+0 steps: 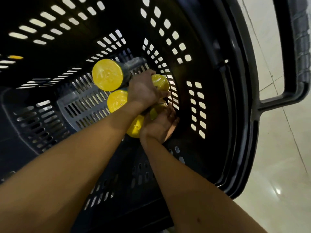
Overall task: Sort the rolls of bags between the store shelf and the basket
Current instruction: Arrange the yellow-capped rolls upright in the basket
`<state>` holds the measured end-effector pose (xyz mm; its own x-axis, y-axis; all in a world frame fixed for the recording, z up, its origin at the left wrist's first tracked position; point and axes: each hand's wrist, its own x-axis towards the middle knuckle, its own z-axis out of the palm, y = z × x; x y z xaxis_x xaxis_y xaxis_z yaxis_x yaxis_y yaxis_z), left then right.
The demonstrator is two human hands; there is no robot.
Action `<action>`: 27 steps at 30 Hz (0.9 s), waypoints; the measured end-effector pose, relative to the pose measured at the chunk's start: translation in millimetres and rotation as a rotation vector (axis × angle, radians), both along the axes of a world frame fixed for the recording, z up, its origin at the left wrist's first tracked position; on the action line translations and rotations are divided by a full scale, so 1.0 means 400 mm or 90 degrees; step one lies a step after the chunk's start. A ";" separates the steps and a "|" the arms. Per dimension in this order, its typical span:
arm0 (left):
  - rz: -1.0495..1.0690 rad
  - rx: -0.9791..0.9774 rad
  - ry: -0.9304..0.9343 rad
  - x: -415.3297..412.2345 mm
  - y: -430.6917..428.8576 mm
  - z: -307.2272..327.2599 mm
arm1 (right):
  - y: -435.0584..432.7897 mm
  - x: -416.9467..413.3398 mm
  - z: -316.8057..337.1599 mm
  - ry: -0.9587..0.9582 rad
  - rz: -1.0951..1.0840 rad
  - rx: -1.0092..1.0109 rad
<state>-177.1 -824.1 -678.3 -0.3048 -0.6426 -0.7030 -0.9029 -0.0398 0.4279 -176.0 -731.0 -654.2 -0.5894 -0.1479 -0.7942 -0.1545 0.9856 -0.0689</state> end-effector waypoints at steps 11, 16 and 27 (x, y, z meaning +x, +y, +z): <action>0.024 -0.022 -0.022 0.047 -0.074 0.183 | -0.014 -0.026 0.129 0.078 0.003 -0.059; 0.012 -0.046 -0.013 0.094 -0.085 0.365 | -0.027 -0.053 0.301 0.081 0.033 -0.125; 0.083 -0.133 0.079 0.228 -0.069 0.881 | -0.025 -0.156 0.807 0.130 0.171 -0.288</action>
<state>-86.0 -851.6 -325.9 -0.2848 -0.8091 -0.5140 -0.8364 -0.0523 0.5457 -238.2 -740.9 -331.6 -0.6193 -0.6131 -0.4905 -0.4501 0.7891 -0.4180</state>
